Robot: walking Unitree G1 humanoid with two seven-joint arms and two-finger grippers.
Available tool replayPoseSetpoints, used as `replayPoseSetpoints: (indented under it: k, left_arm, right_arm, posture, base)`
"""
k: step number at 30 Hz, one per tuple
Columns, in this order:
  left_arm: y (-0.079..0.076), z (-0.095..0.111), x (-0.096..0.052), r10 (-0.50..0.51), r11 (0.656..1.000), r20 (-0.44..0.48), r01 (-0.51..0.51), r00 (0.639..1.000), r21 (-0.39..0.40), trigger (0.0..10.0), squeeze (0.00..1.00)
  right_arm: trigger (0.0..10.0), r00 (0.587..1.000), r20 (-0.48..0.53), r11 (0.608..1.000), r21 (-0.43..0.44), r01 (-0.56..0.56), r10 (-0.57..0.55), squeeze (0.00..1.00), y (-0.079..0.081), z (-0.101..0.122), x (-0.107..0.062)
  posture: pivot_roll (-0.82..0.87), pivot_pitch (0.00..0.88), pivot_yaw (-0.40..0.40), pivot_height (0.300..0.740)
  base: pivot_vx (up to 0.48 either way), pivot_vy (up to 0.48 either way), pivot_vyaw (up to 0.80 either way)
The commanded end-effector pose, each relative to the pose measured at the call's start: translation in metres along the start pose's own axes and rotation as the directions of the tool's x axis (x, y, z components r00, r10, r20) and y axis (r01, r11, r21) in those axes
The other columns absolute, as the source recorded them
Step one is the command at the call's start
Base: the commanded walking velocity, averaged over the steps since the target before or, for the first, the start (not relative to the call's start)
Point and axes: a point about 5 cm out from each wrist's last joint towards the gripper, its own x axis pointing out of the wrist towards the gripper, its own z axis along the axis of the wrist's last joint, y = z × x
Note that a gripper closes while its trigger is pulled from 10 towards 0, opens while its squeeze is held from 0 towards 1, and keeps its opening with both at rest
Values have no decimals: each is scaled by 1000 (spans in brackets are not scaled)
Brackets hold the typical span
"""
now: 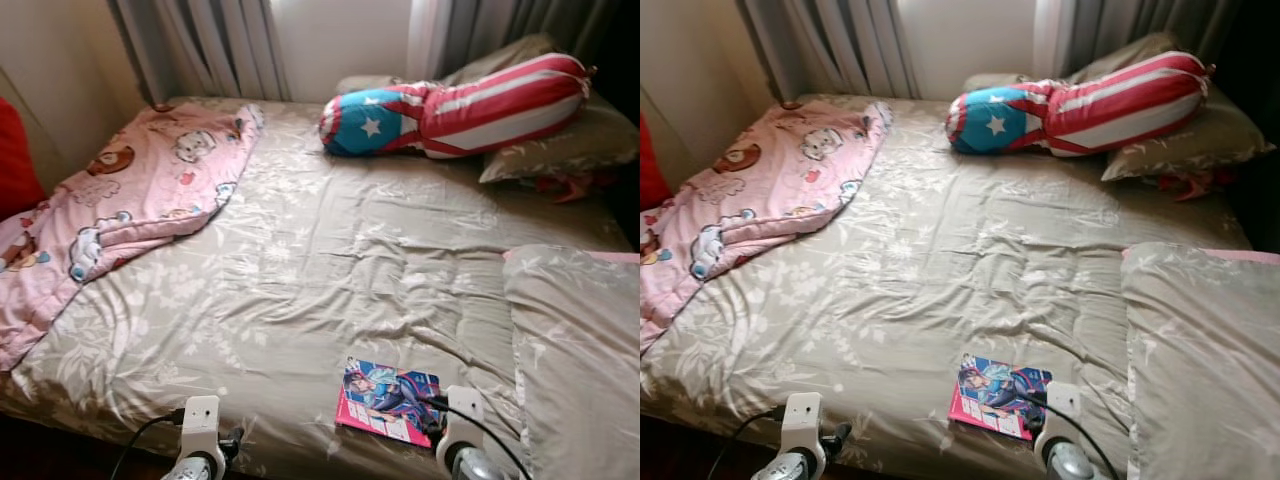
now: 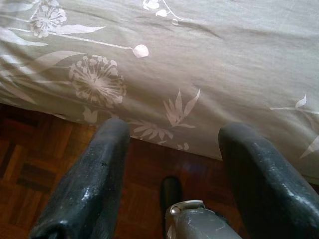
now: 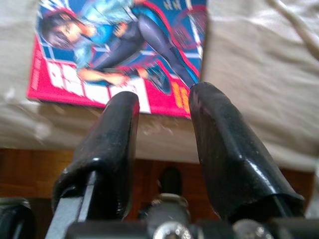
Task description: Clean up the room
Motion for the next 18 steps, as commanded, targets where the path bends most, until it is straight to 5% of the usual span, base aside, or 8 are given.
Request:
replayPoseSetpoints:
  k: [1,5,10,18]
  left_arm:
    - [4,-10,-3,10,1000,-43,-9,999,28,10000,0]
    - [2,-15,-4,1,999,-59,2,998,52,10000,0]
    - [5,-20,-6,16,998,-74,-12,997,59,10000,0]
    - [13,-31,-10,47,998,-111,-42,993,51,10000,0]
  right_arm:
    - [10000,999,-51,1000,-16,14,-15,0,-6,-13,-3]
    - [10000,997,-64,998,-45,35,-38,0,-15,-21,-7]
    - [10000,996,-81,998,-57,39,-44,0,-19,-29,-9]
    - [10000,995,-94,998,-50,31,-36,0,-18,-36,-11]
  posture:
    - [-44,0,38,740]
    - [-45,0,35,740]
    - [-44,15,33,740]
    - [-44,20,29,740]
  base:
    - [0,0,0]
    - [0,0,0]
    - [0,0,800]
    - [0,457,279]
